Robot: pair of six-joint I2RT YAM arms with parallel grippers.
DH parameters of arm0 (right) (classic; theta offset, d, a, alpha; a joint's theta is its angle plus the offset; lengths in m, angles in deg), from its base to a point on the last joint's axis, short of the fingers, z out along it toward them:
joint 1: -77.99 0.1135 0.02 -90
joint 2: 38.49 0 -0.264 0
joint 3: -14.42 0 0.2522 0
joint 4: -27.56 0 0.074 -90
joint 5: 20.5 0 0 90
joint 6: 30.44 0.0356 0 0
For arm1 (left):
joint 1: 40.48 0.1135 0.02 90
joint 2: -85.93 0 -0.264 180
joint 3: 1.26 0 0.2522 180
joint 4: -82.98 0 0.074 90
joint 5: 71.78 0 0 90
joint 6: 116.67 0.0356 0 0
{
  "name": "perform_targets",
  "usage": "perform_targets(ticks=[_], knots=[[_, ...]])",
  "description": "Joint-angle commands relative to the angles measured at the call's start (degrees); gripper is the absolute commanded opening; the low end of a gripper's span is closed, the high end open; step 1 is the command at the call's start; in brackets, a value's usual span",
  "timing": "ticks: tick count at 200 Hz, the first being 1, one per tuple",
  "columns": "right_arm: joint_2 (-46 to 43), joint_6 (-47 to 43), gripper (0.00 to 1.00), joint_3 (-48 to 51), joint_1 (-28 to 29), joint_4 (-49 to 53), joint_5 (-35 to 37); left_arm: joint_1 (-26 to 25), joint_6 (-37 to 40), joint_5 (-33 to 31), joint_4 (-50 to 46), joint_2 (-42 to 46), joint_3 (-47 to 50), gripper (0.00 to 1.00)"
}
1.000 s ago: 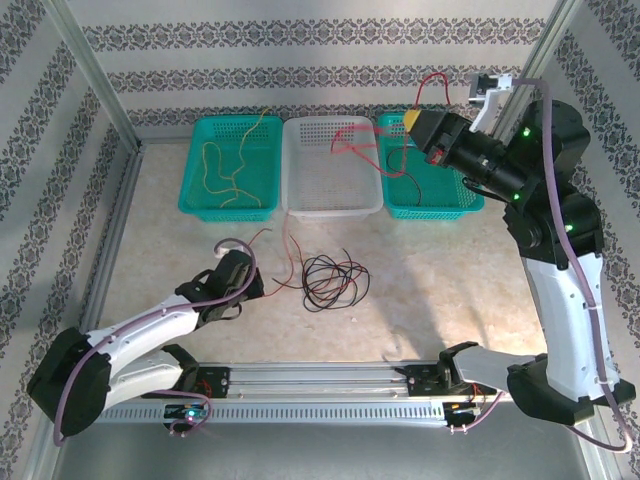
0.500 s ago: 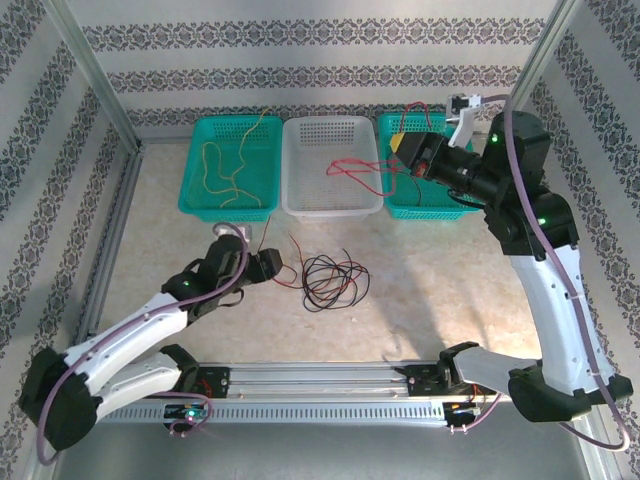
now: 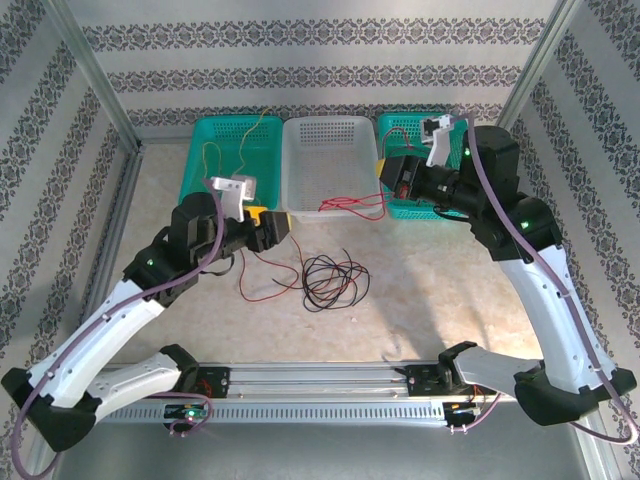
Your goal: Untangle the cables
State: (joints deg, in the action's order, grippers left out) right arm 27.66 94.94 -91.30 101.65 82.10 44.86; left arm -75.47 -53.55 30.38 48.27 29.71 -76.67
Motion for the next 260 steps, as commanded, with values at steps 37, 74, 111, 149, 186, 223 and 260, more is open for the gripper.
perform_targets(ticks=[37, 74, 111, 149, 186, 223, 260], knots=[[2.26, -2.85, 0.0, -2.67, 3.57, 0.71, 1.7, -3.59, 6.92, 9.95, 7.37, -4.93, -3.3, 0.7], [3.1, -2.77, 0.0, -3.57, 4.37, 0.56, 1.84, -5.48, 8.59, 10.47, 8.34, -7.89, -4.89, 0.68], [3.81, -2.24, 0.0, -4.27, 4.73, 0.1, 2.59, -6.15, 7.81, 9.4, 9.66, -9.93, -4.09, 0.44], [4.64, -1.04, 0.0, -5.33, 4.7, -1.1, 3.18, -6.24, 5.05, 9.9, 13.48, -10.75, -1.93, 0.17], [5.95, 0.13, 0.0, -5.98, 4.34, -2.27, 8.6, -7.62, 3.04, 12.44, 16.64, -12.66, -0.47, 0.0], [8.65, 0.53, 0.0, -5.57, 0.34, -2.4, 15.92, -10.95, 3.67, 15.52, 15.42, -16.09, -0.84, 0.0], [13.1, 3.39, 0.0, -4.2, -6.44, -5.69, 17.7, -13.27, 3.02, 21.4, 14.3, -21.25, -1.66, 0.0]])
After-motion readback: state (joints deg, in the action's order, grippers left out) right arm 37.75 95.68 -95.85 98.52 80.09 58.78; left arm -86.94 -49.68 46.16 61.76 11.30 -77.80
